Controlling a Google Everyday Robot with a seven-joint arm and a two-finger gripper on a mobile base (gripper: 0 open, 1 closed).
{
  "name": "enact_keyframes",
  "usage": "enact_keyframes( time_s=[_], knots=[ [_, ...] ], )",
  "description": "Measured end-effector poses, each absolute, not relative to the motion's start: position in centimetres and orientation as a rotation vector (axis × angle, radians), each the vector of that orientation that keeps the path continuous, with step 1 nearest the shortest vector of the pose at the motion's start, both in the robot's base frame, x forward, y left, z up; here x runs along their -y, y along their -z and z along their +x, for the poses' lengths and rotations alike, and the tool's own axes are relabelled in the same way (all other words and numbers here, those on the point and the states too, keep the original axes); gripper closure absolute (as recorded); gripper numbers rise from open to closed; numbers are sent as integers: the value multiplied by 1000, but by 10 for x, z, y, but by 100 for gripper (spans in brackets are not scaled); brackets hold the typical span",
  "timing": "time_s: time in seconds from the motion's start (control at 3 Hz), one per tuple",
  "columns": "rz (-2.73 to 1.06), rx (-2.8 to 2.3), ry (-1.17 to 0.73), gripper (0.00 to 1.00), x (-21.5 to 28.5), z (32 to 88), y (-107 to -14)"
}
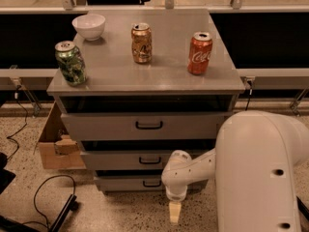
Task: Open bottom drawer
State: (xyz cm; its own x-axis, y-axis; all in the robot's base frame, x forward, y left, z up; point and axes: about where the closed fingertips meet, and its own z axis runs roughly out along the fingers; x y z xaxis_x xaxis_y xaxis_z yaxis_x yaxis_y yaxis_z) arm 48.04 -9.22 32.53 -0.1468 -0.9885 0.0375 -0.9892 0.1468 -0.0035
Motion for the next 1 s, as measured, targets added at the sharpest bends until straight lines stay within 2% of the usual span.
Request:
enact_keyframes(
  time_s=[0.33, 1.0],
  knots=[
    [2029, 2358, -29, 0, 91, 480, -319],
    [2117, 2352, 23, 0, 101, 496, -248]
  ],
)
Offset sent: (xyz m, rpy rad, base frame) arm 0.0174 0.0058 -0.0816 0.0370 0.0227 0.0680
